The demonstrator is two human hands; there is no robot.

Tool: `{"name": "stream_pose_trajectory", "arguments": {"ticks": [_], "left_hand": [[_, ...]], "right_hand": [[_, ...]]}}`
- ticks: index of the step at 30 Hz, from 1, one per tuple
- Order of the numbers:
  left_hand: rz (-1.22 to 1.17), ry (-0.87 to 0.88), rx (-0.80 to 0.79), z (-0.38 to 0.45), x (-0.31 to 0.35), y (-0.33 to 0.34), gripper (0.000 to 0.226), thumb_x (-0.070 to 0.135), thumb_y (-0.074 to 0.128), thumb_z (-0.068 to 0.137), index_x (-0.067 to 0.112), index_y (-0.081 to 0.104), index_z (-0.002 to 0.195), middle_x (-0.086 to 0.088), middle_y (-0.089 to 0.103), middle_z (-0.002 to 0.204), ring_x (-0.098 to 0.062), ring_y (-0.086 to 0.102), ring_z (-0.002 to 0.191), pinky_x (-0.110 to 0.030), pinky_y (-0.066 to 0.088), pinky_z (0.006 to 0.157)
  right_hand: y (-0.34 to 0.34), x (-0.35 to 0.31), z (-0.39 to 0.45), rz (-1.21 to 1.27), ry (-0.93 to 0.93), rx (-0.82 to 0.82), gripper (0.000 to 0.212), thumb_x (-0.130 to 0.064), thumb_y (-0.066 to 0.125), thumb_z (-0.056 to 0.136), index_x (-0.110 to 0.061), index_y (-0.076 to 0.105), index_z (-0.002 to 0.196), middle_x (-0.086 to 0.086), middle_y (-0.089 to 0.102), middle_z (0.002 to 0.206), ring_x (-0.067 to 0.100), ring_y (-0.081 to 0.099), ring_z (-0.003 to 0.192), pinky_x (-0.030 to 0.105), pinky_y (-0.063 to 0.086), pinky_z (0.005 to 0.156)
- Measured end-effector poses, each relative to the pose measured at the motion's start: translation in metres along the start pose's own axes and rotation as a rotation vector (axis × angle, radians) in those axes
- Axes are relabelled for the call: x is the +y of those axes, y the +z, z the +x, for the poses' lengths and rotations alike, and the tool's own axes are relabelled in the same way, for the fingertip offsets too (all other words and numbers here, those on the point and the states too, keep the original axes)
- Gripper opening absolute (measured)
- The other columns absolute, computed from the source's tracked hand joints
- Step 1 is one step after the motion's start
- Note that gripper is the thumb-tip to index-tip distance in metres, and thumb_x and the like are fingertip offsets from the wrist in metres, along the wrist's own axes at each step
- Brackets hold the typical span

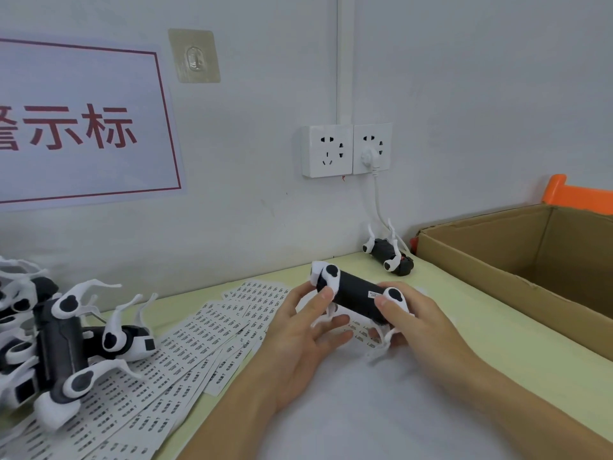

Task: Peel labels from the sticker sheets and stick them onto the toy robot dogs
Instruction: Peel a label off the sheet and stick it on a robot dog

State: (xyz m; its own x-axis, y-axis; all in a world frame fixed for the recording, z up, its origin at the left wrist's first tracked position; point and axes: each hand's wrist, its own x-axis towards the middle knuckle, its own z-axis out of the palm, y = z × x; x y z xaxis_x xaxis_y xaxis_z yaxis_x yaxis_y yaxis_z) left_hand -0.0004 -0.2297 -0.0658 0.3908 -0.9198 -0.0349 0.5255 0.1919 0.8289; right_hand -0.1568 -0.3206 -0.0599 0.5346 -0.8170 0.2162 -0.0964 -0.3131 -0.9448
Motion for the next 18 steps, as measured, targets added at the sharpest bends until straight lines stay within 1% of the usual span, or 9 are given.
{"name": "stream_pose_trajectory", "arguments": {"ticks": [2, 4, 6, 9, 10, 12, 13, 16, 18], "left_hand": [[0.017, -0.017, -0.016, -0.002, 0.0, 0.001, 0.071, 0.033, 0.089, 0.07, 0.013, 0.06, 0.131, -0.01, 0.071, 0.106, -0.032, 0.072, 0.091, -0.038, 0.06, 0.072], [0.036, -0.035, -0.01, -0.003, 0.002, 0.002, 0.069, 0.039, 0.084, 0.07, 0.017, 0.061, 0.131, -0.015, 0.065, 0.124, -0.033, 0.072, 0.097, -0.039, 0.06, 0.073], [0.05, -0.047, 0.001, -0.004, 0.002, 0.002, 0.067, 0.041, 0.08, 0.071, 0.02, 0.06, 0.131, -0.016, 0.065, 0.128, -0.034, 0.072, 0.1, -0.04, 0.06, 0.074], [0.06, -0.046, -0.01, -0.004, 0.002, 0.0, 0.061, 0.037, 0.083, 0.078, 0.022, 0.06, 0.132, -0.016, 0.066, 0.128, -0.034, 0.072, 0.1, -0.041, 0.059, 0.074], [0.069, -0.045, -0.021, -0.004, 0.001, 0.0, 0.06, 0.036, 0.08, 0.077, 0.022, 0.061, 0.132, -0.016, 0.066, 0.129, -0.034, 0.072, 0.099, -0.041, 0.06, 0.073], [0.091, -0.044, -0.038, -0.003, 0.001, -0.001, 0.061, 0.037, 0.075, 0.072, 0.023, 0.063, 0.13, -0.016, 0.066, 0.128, -0.033, 0.072, 0.096, -0.041, 0.06, 0.073], [0.1, -0.042, -0.046, -0.003, 0.0, -0.002, 0.06, 0.035, 0.076, 0.073, 0.022, 0.064, 0.129, -0.016, 0.067, 0.127, -0.033, 0.072, 0.095, -0.042, 0.06, 0.074], [0.119, -0.027, -0.076, 0.0, -0.002, -0.007, 0.051, 0.032, 0.072, 0.082, 0.021, 0.064, 0.13, -0.017, 0.067, 0.126, -0.034, 0.071, 0.097, -0.046, 0.057, 0.079], [0.133, -0.024, -0.078, 0.001, -0.003, -0.008, 0.052, 0.033, 0.065, 0.08, 0.021, 0.064, 0.13, -0.017, 0.069, 0.124, -0.035, 0.071, 0.097, -0.048, 0.055, 0.081]], "right_hand": [[-0.001, 0.0, 0.004, 0.149, 0.104, 0.003, 0.017, -0.027, 0.054, 0.101, -0.02, 0.069, 0.105, -0.007, 0.075, 0.082, 0.022, 0.075, 0.078, 0.035, 0.061, 0.076], [-0.003, -0.001, 0.009, 0.367, 0.258, 0.035, 0.021, -0.024, 0.056, 0.1, -0.007, 0.067, 0.106, 0.008, 0.071, 0.075, 0.032, 0.072, 0.067, 0.042, 0.062, 0.072], [-0.007, -0.001, 0.012, 0.554, 0.366, 0.07, 0.023, -0.021, 0.056, 0.1, 0.0, 0.064, 0.101, 0.015, 0.059, 0.071, 0.034, 0.062, 0.062, 0.043, 0.063, 0.068], [-0.016, 0.0, 0.016, 0.719, 0.436, 0.139, 0.025, -0.017, 0.054, 0.098, -0.002, 0.071, 0.087, 0.018, 0.063, 0.078, 0.045, 0.067, 0.08, 0.037, 0.06, 0.063], [-0.02, 0.003, 0.018, 0.771, 0.446, 0.19, 0.022, -0.017, 0.054, 0.099, -0.004, 0.071, 0.092, 0.018, 0.065, 0.086, 0.045, 0.071, 0.087, 0.034, 0.058, 0.062], [-0.029, 0.006, 0.024, 0.879, 0.43, 0.309, 0.018, -0.02, 0.055, 0.101, -0.006, 0.064, 0.107, 0.015, 0.061, 0.099, 0.041, 0.072, 0.094, 0.03, 0.056, 0.058], [-0.035, 0.007, 0.027, 0.921, 0.405, 0.366, 0.017, -0.021, 0.055, 0.102, -0.006, 0.061, 0.108, 0.013, 0.059, 0.102, 0.04, 0.071, 0.093, 0.029, 0.056, 0.058], [-0.058, 0.012, 0.035, 0.974, 0.312, 0.492, 0.011, -0.016, 0.055, 0.102, -0.006, 0.058, 0.106, 0.011, 0.055, 0.098, 0.028, 0.068, 0.077, 0.029, 0.057, 0.063], [-0.074, 0.011, 0.039, 0.989, 0.278, 0.539, 0.007, -0.01, 0.055, 0.102, -0.006, 0.057, 0.107, 0.008, 0.055, 0.096, 0.015, 0.07, 0.066, 0.023, 0.058, 0.062]]}}
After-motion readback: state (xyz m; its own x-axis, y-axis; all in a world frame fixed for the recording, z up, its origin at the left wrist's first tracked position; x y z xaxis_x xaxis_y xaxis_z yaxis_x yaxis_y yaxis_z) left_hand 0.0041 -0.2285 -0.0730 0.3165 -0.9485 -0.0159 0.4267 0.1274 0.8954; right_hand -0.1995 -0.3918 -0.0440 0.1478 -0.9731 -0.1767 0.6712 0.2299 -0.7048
